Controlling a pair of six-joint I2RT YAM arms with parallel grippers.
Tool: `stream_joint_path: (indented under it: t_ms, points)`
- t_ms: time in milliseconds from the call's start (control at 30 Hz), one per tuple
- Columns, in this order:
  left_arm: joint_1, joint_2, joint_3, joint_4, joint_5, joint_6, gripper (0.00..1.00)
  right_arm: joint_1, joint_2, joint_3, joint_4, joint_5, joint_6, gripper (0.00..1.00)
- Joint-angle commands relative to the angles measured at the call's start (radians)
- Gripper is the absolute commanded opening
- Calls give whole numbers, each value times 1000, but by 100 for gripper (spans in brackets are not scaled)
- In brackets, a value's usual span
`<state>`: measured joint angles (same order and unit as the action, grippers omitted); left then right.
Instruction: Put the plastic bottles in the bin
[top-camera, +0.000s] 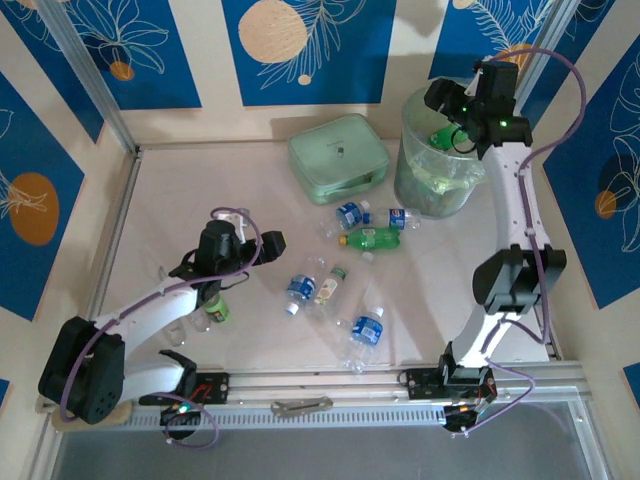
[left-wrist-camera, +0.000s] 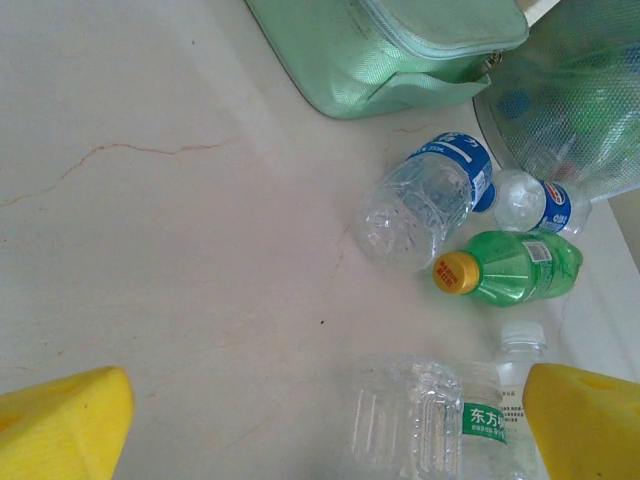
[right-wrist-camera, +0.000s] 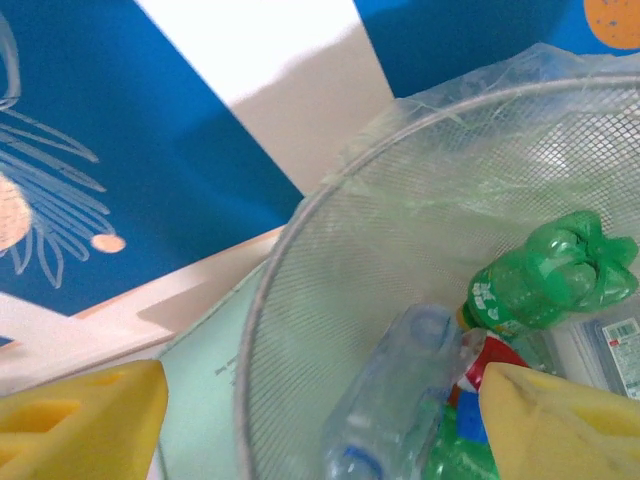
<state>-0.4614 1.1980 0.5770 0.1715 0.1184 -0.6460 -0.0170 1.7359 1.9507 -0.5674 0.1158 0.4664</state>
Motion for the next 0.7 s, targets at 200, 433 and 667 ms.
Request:
stream_joint_path:
  t_ms: [200,433,667]
  points:
    - [-6,-31,1,19,-22,-6,99,137,-343,-441,146,-24,-25,84]
    - [-6,-32,-6,21,-37,-23,99,248,-491,-789,199,-40,110,84]
    - [-6,13,10,45,-5,-43,99,369,-427,-943,186,-21,241,83]
